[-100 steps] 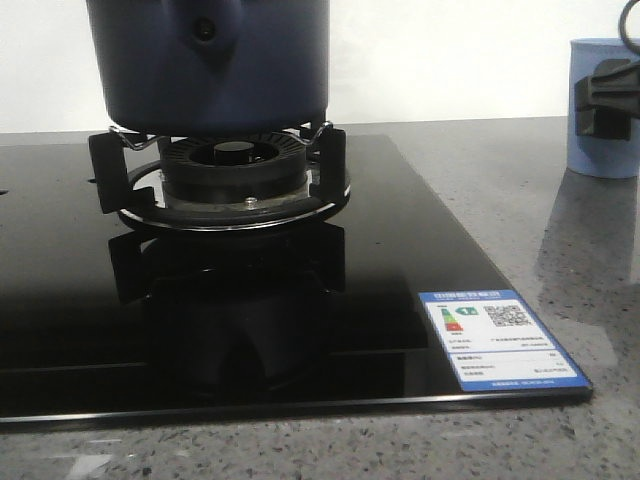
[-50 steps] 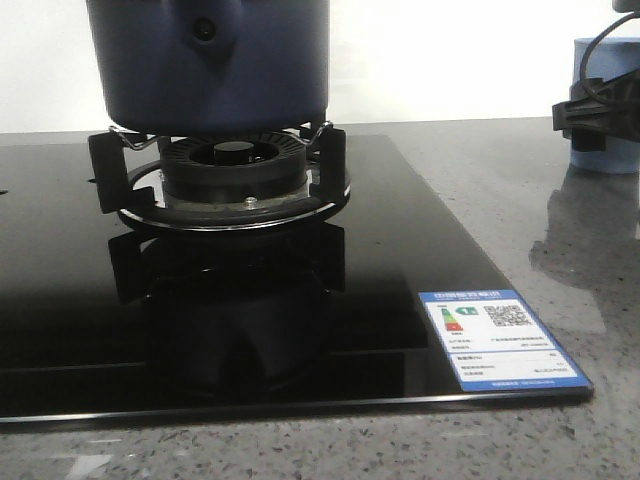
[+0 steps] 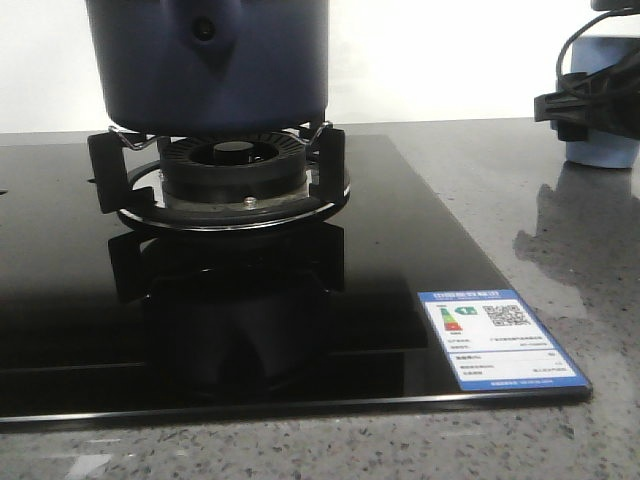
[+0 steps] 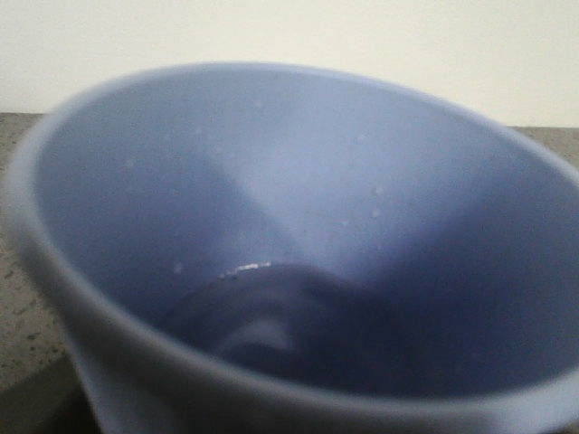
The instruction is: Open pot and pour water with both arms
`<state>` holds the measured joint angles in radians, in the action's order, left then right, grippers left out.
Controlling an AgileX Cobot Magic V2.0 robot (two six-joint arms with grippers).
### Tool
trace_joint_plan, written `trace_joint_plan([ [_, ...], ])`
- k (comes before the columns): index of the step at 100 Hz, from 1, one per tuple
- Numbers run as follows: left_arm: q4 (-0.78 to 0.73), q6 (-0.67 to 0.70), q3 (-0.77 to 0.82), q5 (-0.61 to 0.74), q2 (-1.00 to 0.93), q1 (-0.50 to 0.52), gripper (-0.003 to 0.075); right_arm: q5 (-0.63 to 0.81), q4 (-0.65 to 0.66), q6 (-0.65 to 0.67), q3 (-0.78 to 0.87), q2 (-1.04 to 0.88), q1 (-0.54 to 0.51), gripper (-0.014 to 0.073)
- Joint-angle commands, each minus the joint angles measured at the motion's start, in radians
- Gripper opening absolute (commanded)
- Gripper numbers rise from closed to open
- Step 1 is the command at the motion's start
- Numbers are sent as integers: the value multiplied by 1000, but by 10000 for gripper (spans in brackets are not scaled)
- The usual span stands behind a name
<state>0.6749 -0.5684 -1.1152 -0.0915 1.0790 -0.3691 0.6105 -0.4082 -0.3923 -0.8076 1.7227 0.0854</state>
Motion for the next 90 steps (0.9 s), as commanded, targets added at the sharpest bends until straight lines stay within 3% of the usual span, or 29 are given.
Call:
trace_joint_plan([
  [1,6,6,-36,78,-25,3,363,62,21,4,-30,-46,2,372],
  [7,6,6,-36,78,-25,3,363,38,21,4,-30,-60,2,330],
  [25,6,6,-36,78,-25,3,363,-121,24,4,-30,-174,8,330],
  [58,6,6,-36,76,-25,3,358,-296,205,4,-35,-413,108,330],
  [90,6,6,-36,76,-25,3,358,-624,381,4,-266,-447,265,330],
])
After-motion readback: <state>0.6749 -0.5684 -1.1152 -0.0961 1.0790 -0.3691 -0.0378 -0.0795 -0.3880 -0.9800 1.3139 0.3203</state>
